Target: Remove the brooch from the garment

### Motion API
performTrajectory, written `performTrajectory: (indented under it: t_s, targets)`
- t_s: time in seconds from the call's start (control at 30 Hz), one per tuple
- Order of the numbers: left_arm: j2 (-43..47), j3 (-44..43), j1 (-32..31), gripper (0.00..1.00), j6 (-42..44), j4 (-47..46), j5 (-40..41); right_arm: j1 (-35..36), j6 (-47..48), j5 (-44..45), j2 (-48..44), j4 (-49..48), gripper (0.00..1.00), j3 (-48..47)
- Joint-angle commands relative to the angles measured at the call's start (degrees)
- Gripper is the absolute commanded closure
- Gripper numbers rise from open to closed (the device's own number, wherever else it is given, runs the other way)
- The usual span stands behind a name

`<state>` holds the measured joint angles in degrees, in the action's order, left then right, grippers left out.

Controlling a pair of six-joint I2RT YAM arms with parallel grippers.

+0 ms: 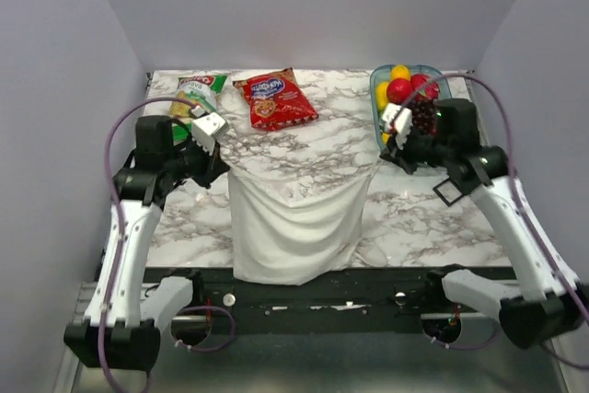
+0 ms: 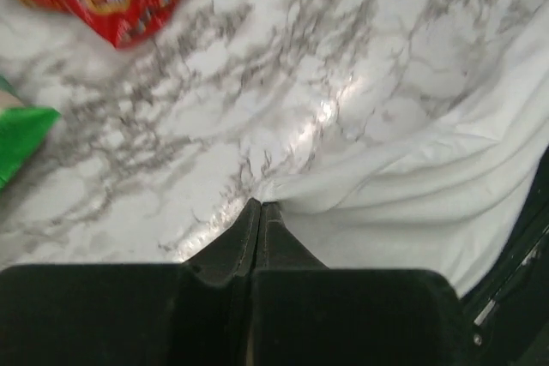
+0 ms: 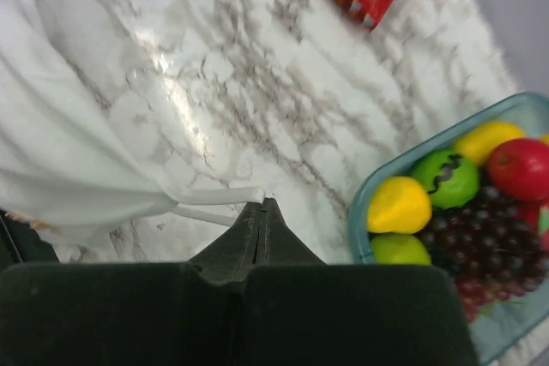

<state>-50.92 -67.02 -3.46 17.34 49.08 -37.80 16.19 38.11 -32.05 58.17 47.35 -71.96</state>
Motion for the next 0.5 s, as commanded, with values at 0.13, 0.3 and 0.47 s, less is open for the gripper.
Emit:
performTrajectory:
  t_s: [0.13, 0.3, 0.47]
  targets:
    - [-27.36, 6.75, 0.12, 0.96, 5.86, -16.38, 11.5, 0.25, 0.22, 7.25, 32.57, -24.33, 0.99, -2.59]
    - [-47.24, -7.56, 0.65, 0.91, 3.4, -17.26, 18.55, 0.25, -0.22, 10.6, 55.42, -21.34, 0.94, -21.26]
    - [-54.98, -14.97, 0.3, 0.8, 1.47, -17.62, 21.18, 0.25, -1.89, 14.03, 63.9, -17.21, 0.77, -32.53]
